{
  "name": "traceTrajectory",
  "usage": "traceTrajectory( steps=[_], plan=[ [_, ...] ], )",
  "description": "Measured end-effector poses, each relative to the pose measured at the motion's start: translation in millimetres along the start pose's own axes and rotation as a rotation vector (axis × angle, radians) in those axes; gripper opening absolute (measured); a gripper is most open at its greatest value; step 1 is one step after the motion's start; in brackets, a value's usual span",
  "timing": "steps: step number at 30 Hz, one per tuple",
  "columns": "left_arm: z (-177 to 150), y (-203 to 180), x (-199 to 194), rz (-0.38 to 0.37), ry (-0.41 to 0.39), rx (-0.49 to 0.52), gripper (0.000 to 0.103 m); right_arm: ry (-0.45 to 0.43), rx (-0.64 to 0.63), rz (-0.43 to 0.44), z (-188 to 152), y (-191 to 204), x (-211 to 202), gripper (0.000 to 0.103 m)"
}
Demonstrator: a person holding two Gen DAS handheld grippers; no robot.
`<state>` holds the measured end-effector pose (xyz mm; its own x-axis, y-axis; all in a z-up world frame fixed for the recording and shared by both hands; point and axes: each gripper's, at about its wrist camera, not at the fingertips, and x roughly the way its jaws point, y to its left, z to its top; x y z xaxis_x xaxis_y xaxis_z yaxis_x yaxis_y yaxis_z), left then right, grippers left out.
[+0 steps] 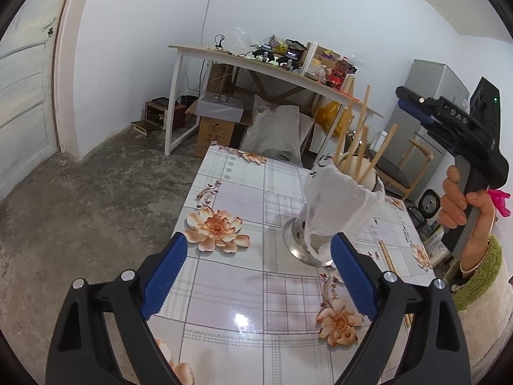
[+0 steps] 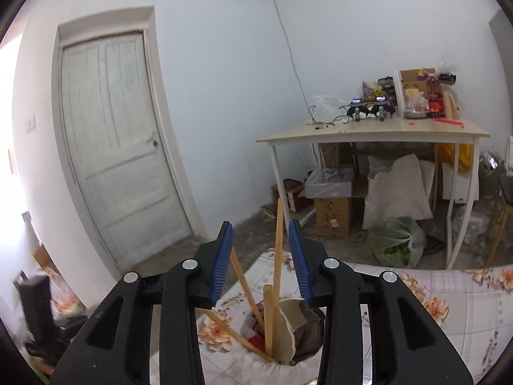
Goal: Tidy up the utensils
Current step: 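Lower the chopstick into the holder with the right tool and open it, then withdraw the open right tool up from the holder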
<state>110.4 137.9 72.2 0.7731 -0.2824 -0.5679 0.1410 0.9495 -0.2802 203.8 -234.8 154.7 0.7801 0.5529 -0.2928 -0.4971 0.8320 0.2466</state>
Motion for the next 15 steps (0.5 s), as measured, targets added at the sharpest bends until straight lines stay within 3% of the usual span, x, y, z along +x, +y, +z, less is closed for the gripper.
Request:
traceTrajectory(
  steps=[3,5,11,12,14,15],
  plan=[
    [-1,-6,-3,-0.011,-0.004,0.007,0.09,-0.002,0.044,0.024,11,-6,-4,0.039],
    [-3,-11,-4,-0.016,-0.006,0.01,0.09,0.055,0.077,0.056,22,-9,10,0.046],
    [-5,-18,-9,-0.019,-0.01,0.015,0.091,0.191,0.148,0.032,36,-18,63,0.045],
    [-5,-18,-10,-0.017,-0.012,0.015,0.091,0.218,0.159,0.015,36,-20,74,0.041],
    [-5,-15,-12,-0.01,-0.013,0.009,0.091,0.253,0.175,-0.019,34,-23,89,0.013],
    [-5,-14,-12,-0.008,-0.013,0.006,0.091,0.266,0.182,-0.021,31,-24,92,0.005]
  ],
)
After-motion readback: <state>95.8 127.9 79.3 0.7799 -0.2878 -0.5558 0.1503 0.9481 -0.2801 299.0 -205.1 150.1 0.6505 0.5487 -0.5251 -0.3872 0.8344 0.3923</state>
